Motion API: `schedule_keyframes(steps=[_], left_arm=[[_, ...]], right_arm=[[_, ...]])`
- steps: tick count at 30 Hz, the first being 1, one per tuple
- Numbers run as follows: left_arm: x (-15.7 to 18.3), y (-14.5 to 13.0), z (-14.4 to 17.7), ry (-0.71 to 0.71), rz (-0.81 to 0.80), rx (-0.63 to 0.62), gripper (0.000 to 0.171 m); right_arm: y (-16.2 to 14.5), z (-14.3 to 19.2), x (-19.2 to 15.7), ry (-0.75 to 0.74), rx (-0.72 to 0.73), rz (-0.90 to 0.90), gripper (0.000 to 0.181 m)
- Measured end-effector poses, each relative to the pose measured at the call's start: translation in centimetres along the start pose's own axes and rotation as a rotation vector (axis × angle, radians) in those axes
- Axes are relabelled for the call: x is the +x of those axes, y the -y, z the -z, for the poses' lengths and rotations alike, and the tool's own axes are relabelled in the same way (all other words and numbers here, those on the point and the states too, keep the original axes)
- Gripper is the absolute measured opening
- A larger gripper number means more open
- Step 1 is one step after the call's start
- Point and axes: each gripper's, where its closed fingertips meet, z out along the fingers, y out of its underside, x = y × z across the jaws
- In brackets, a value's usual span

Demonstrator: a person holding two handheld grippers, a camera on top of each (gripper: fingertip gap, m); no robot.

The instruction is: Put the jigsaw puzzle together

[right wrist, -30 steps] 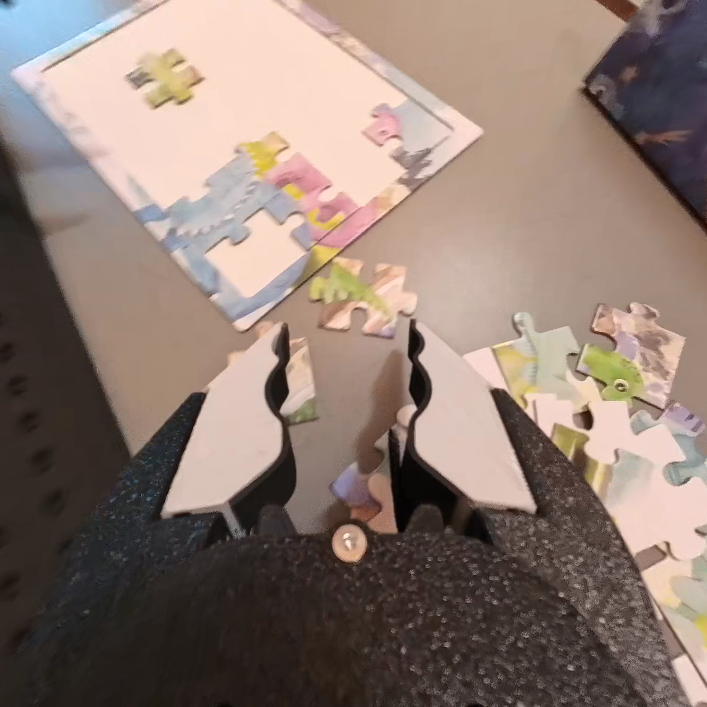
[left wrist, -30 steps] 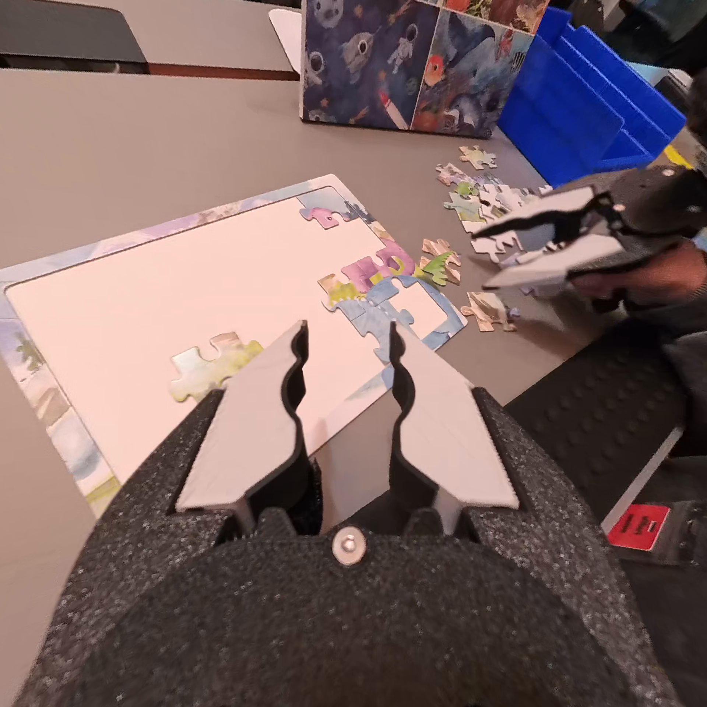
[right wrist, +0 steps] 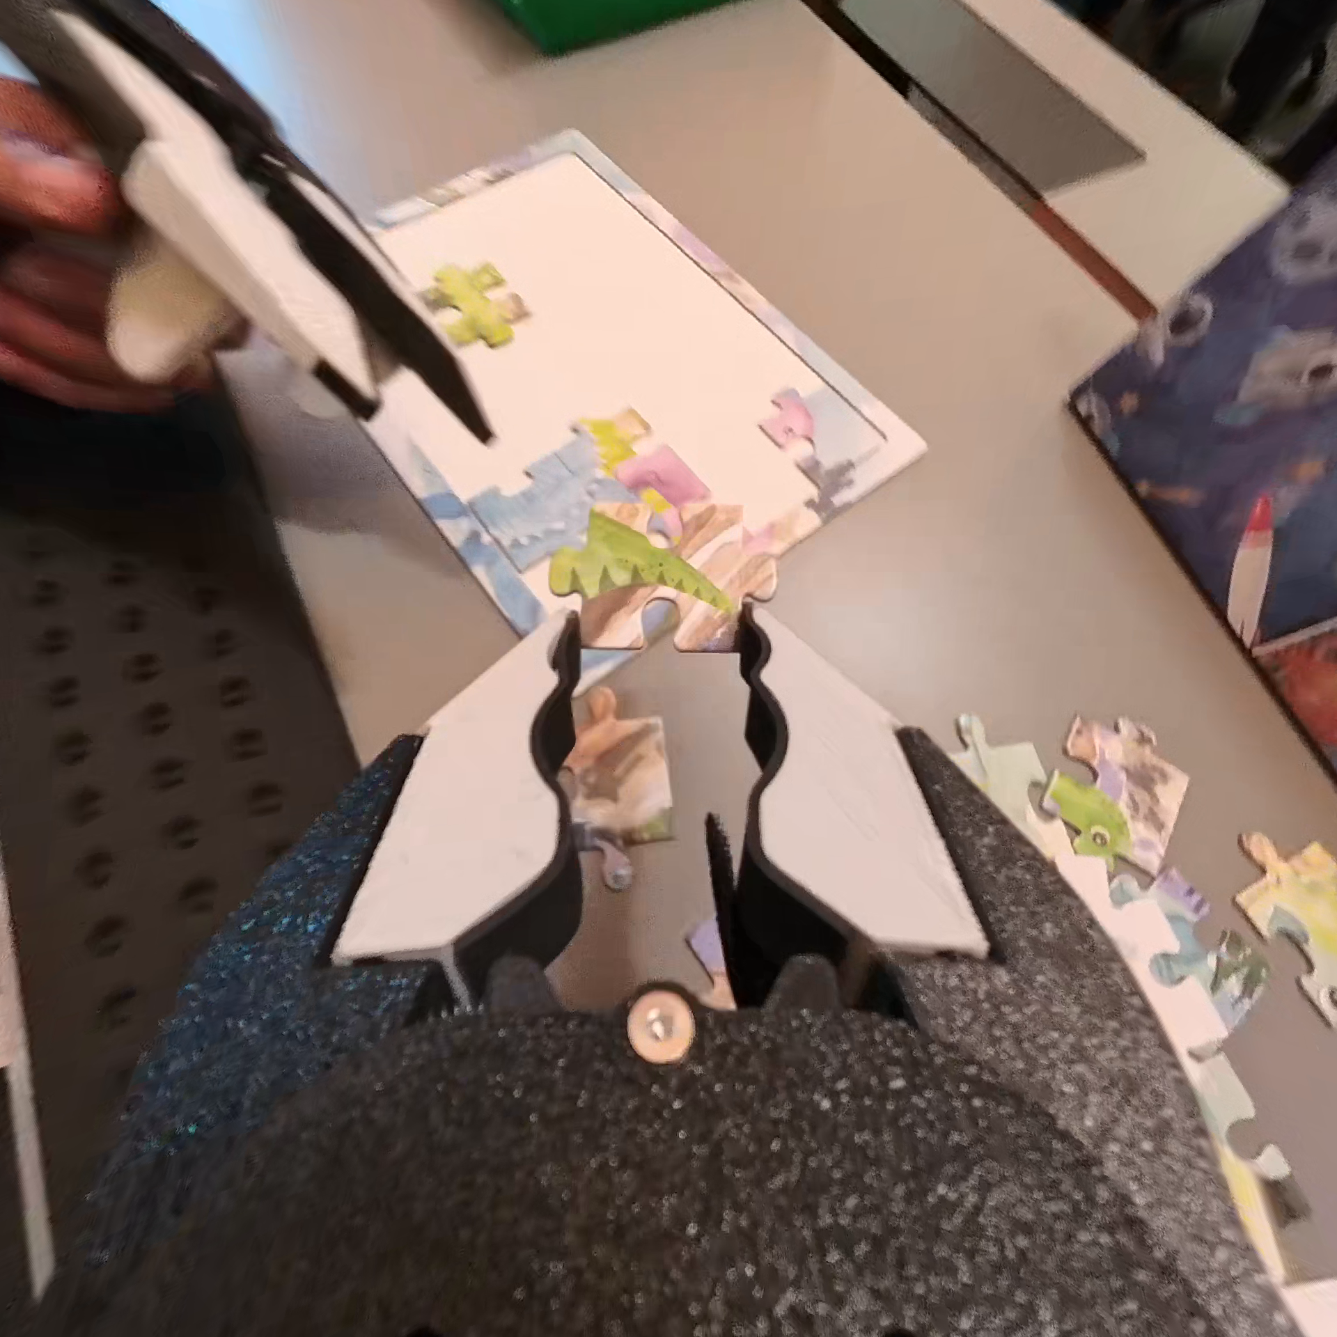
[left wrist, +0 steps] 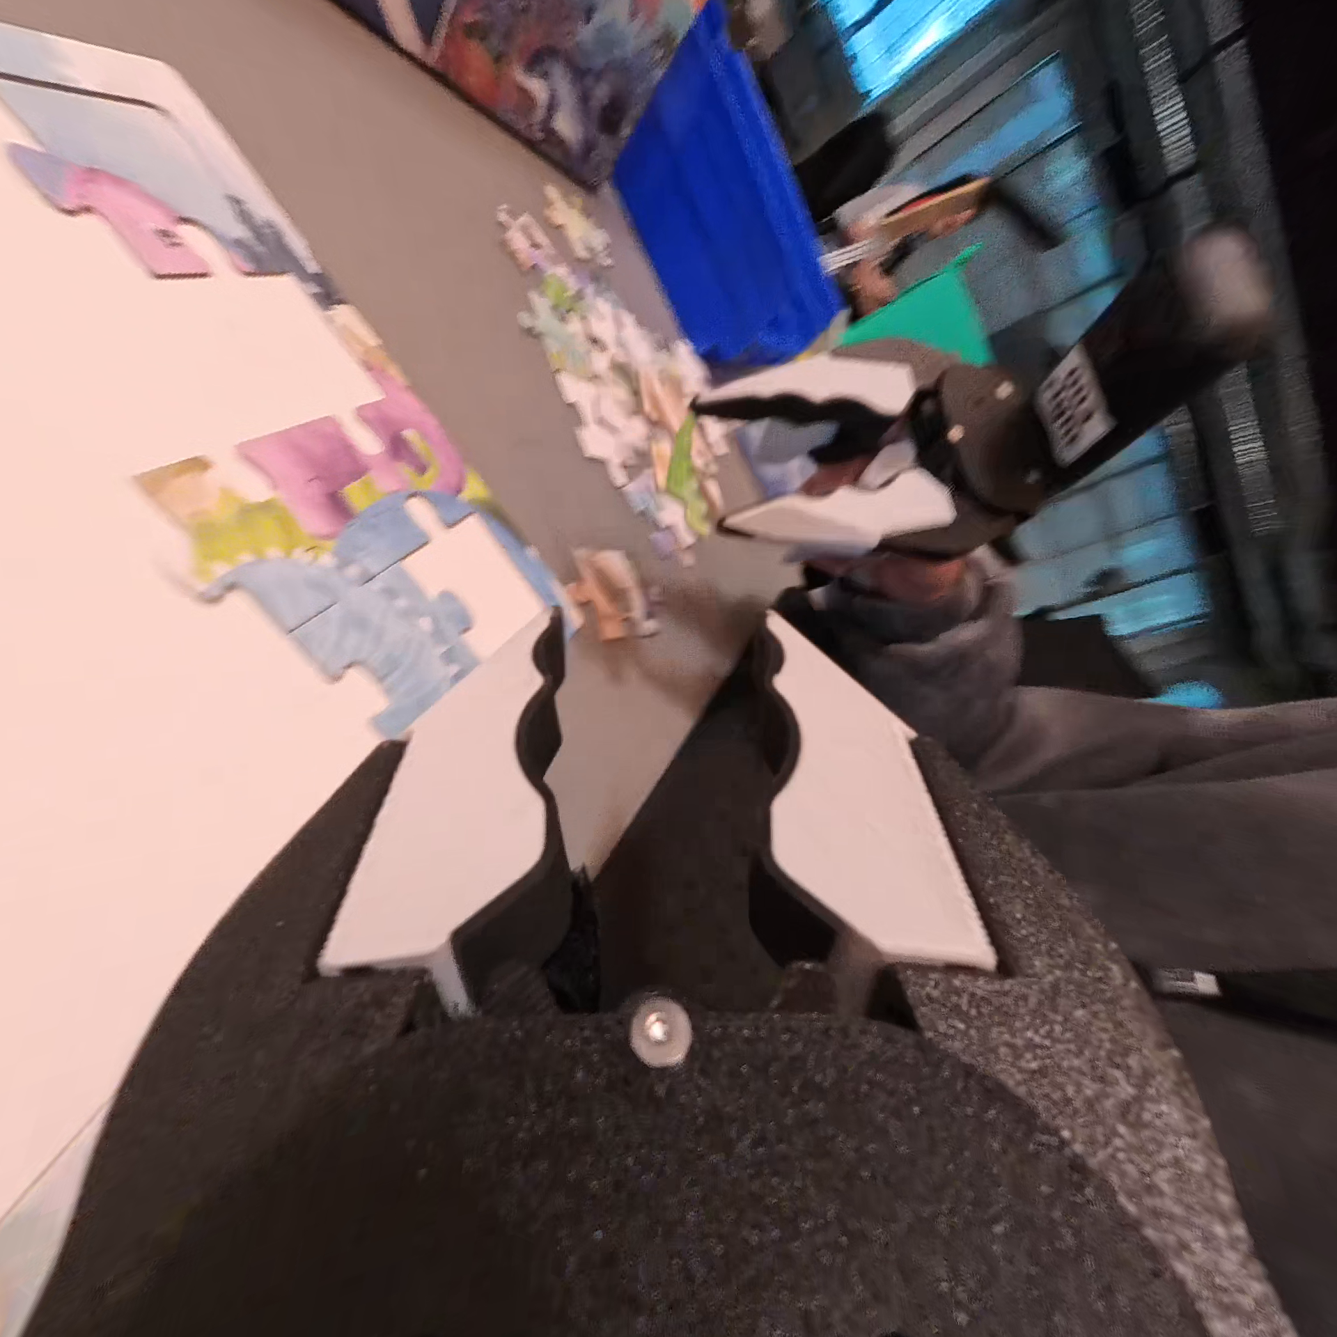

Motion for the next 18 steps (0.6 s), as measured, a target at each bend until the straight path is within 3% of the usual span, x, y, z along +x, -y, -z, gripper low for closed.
schedule_keyframes(steps=[2,7,12,17,18], left_arm=[[1.0,0.6,-0.3,-0.103,0.058,0.004,0.059],[1.8,1.8,0.6,-0.198,0.107,0.060,0.054],[1.6,2.2,3.2,-0.213,0.117,0.116,0.036],[2.1,0.4,5.4,-0.222,0.094,0.064,0.009],[2.2,0.0,5.8,-0.217,0.089,0.056,0.001]], right_arm=[[1.3,0.3,-1.6,0.022,0.025,0.055,0.044],[3.3,-0.1,-5.4,0.098,0.047,0.162,0.044],[4.8,-1.4,-8.3,0.215,0.060,0.252,0.044],[6.4,-2.7,-10.5,0.288,0.066,0.399,0.044],[6.7,-3.0,-10.7,0.295,0.070,0.418,0.032]])
